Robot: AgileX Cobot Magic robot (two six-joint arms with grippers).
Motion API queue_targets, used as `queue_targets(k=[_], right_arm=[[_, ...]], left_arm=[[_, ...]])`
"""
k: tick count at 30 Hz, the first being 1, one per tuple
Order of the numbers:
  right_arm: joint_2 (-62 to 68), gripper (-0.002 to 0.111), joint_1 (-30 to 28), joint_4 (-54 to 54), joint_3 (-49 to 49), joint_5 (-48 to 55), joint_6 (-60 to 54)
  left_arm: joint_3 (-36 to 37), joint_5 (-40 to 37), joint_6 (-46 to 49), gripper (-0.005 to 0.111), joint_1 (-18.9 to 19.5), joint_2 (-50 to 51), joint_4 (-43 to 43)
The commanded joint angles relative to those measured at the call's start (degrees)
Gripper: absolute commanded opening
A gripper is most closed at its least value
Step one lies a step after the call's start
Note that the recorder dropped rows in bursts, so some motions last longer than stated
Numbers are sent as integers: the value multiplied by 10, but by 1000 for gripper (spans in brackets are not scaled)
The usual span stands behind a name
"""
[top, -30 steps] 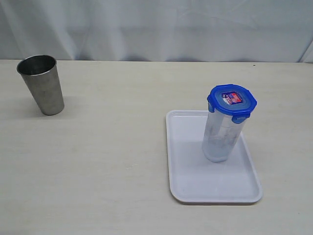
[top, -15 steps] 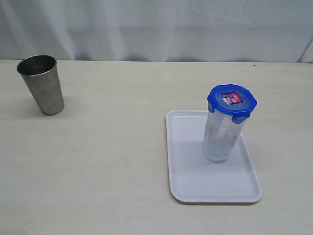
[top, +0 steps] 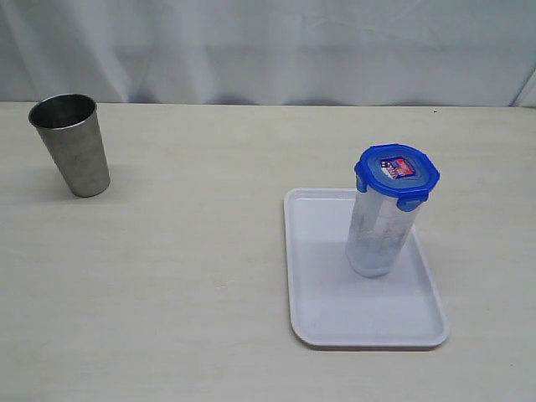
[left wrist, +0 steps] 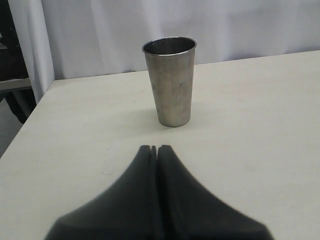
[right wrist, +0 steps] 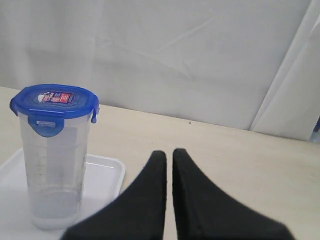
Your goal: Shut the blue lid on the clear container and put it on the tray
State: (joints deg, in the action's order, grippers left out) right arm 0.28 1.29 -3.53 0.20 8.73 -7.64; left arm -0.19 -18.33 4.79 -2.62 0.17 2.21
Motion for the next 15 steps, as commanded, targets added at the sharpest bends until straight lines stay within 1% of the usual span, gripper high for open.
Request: queue_targets(k=[1,7,15], right_arm=[[-3,5,-5,1,-2,6,31],[-3,5,-5,1,-2,14,71],[-3,5,-5,-2,-2,79,71]], left_arm=[[2,-3,-3,0,3,-2,1],[2,-3,-3,0,3,-2,1],[2,-3,-3,0,3,-2,1]])
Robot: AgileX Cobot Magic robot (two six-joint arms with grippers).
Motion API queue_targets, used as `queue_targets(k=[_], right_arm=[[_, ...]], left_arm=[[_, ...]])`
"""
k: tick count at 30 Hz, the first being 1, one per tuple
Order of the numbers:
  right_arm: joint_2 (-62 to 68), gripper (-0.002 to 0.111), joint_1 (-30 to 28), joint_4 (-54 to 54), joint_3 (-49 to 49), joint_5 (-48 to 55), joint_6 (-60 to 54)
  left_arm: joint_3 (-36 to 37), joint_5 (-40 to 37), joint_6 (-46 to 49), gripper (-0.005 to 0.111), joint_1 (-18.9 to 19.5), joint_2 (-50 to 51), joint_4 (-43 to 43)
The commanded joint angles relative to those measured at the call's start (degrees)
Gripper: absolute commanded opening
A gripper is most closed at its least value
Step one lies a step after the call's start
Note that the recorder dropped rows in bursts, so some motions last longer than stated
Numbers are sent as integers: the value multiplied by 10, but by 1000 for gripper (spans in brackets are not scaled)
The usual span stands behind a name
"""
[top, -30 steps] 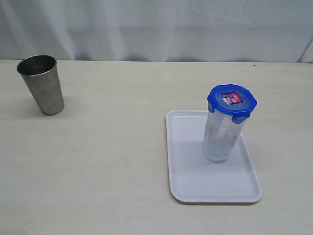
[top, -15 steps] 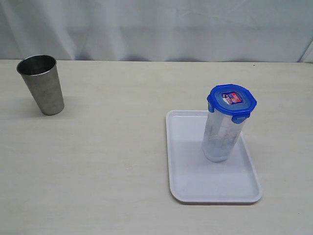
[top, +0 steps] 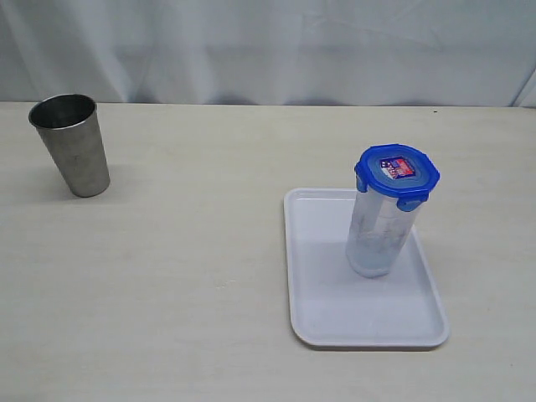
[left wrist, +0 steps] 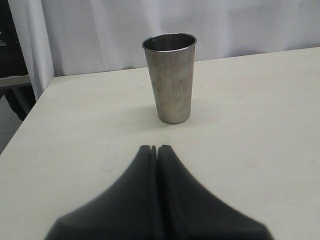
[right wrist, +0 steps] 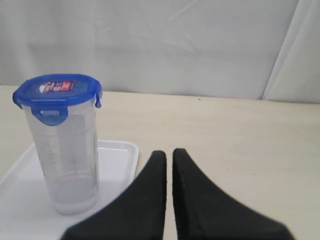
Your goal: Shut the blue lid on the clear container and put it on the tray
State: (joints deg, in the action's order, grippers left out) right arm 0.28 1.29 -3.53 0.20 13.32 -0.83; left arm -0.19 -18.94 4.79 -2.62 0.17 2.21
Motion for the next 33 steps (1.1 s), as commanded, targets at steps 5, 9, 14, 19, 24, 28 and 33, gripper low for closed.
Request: queue_targets(k=[5,9,14,19,24,28,33], right_arm=[[-3,5,-5,-2,-2,60,3],[-3,5,-5,-2,-2,62,3],[-3,5,-5,1,-2,64,3],[-3,5,-5,1,-2,65,4],[-3,5,-5,1,-2,65,4],[-3,5,-5,1,-2,65,4],[-3,5,-5,1,-2,65,4]], left_arm=[[2,3,-3,0,3,-2,1],[2,3,-3,0,3,-2,1],[2,3,-3,0,3,-2,1],[2,3,-3,0,3,-2,1],[2,3,-3,0,3,-2,1],[2,3,-3,0,3,-2,1],[2,3,-3,0,3,-2,1]])
